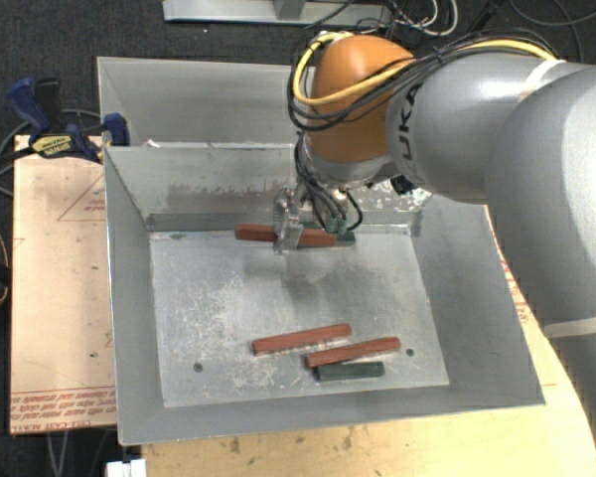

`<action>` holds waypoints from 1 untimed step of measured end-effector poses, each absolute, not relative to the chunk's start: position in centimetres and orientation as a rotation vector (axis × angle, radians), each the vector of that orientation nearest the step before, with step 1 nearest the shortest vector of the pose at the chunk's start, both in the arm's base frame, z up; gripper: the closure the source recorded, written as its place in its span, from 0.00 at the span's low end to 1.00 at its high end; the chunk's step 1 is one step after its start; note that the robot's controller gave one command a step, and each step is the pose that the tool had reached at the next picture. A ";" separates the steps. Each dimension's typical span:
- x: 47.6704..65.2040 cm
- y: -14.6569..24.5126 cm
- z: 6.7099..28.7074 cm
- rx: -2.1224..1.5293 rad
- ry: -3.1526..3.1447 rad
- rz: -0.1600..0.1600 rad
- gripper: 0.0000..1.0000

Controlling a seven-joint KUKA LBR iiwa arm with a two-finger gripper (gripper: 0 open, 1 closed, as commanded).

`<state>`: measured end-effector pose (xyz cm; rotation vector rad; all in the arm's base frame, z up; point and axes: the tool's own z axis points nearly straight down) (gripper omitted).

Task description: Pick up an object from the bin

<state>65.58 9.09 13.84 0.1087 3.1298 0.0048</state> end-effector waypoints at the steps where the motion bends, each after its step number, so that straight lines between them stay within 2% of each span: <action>1: 65.6 9.1 14.0 0.109 3.136 0.003 1.00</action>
Offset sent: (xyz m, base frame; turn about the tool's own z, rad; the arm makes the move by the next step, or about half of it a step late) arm 0.0000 0.0002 0.0015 0.0000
